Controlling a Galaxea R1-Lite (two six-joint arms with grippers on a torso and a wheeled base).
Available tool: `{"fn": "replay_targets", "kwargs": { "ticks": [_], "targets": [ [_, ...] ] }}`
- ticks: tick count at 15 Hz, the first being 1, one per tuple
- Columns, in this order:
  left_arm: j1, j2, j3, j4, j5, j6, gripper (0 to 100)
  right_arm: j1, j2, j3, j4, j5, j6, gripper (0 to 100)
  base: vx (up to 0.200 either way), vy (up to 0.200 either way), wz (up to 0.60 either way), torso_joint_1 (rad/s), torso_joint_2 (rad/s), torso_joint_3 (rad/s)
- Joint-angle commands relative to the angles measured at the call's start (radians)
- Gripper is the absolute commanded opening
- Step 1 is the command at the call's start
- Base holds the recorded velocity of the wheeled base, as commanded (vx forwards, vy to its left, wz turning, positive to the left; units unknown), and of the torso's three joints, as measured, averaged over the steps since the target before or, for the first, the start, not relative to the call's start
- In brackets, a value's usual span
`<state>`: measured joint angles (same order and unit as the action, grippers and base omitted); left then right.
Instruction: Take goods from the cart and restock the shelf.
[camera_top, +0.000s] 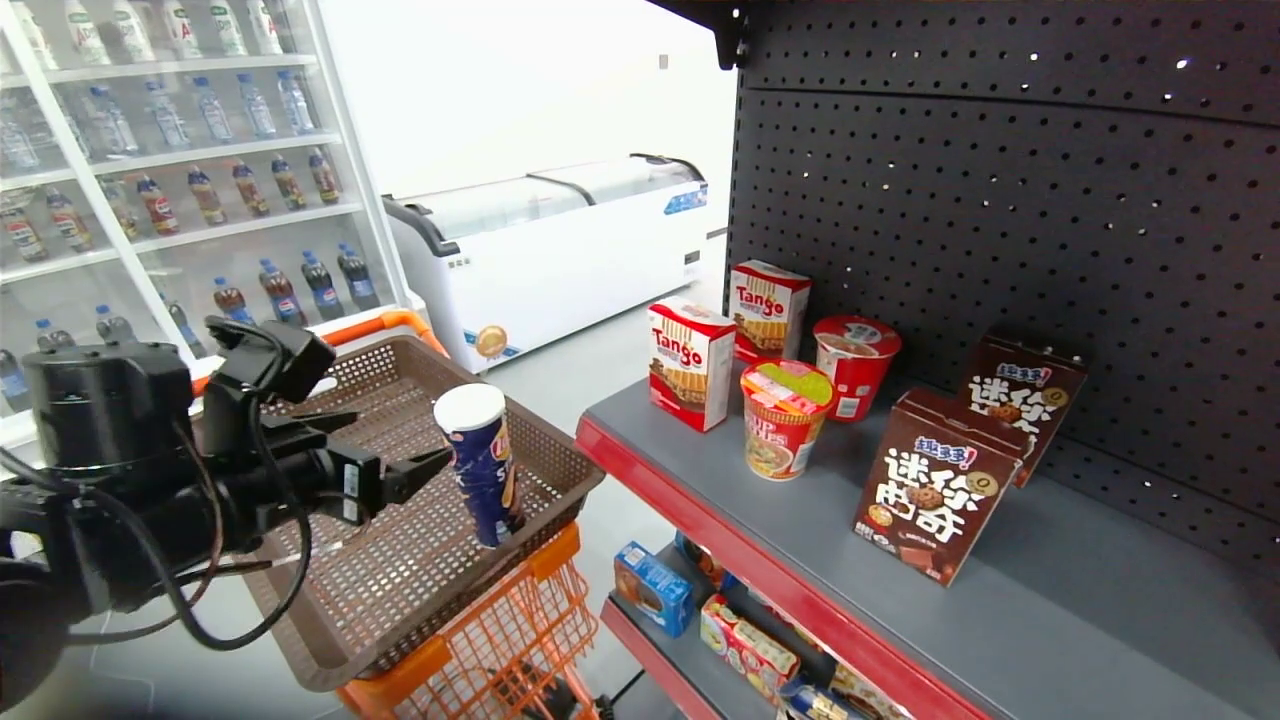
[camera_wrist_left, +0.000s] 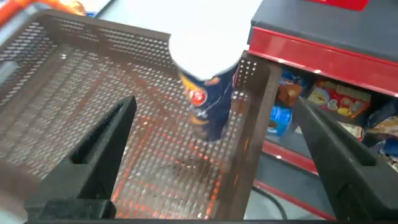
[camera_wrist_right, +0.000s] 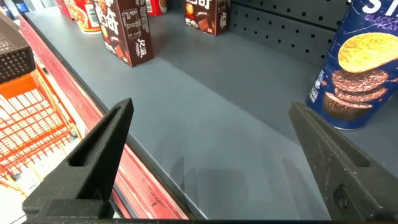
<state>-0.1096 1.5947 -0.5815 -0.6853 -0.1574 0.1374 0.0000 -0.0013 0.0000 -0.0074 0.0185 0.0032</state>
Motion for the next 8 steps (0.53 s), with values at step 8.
{"fn": "replay_targets", "kwargs": {
  "ticks": [8],
  "targets": [
    [-0.056,0.406,-0.196,-0.14,0.038,-0.018,100,0.0,0.001,0.0,0.0,0.001,0.0,100,0.0,0.0,0.0,0.0,0.0,0.0]
  ]
}}
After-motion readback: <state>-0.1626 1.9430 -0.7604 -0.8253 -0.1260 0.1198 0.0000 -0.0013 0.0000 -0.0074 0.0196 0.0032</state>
